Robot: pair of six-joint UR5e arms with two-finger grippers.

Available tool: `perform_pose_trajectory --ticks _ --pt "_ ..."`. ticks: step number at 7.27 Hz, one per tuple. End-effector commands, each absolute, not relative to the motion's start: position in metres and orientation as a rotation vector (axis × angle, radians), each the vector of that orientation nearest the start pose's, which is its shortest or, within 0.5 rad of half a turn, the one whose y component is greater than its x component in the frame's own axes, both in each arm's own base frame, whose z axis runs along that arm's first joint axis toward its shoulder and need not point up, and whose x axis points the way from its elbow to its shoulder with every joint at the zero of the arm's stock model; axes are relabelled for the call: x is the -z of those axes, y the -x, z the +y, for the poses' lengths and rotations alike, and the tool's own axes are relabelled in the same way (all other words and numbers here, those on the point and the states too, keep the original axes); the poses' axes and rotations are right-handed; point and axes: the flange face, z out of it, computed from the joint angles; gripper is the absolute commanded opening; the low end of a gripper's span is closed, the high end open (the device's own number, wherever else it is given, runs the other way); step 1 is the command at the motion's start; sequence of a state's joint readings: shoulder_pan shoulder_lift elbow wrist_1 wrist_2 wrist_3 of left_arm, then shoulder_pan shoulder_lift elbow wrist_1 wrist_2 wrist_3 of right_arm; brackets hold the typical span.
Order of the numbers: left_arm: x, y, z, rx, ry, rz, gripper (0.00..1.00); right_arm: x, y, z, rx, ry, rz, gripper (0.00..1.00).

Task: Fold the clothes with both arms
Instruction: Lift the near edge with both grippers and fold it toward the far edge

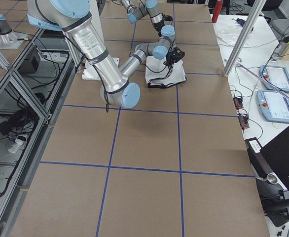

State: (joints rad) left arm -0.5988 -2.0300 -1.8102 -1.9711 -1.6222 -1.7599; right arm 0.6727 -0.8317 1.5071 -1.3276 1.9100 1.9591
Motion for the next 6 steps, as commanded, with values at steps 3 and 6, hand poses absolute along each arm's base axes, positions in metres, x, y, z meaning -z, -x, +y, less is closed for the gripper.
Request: perform_pose_trajectory --ticks 3,6 --pt "-0.32 -0.457 -0.552 0.635 -0.326 1.091 0.24 -0.226 0.52 -0.615 -0.722 0.124 -0.951 0.99" --pt "-0.335 -0.407 -0.604 0.578 -0.452 1.011 1.0 -0.303 0.407 -0.705 -0.552 0.044 -0.903 1.0"
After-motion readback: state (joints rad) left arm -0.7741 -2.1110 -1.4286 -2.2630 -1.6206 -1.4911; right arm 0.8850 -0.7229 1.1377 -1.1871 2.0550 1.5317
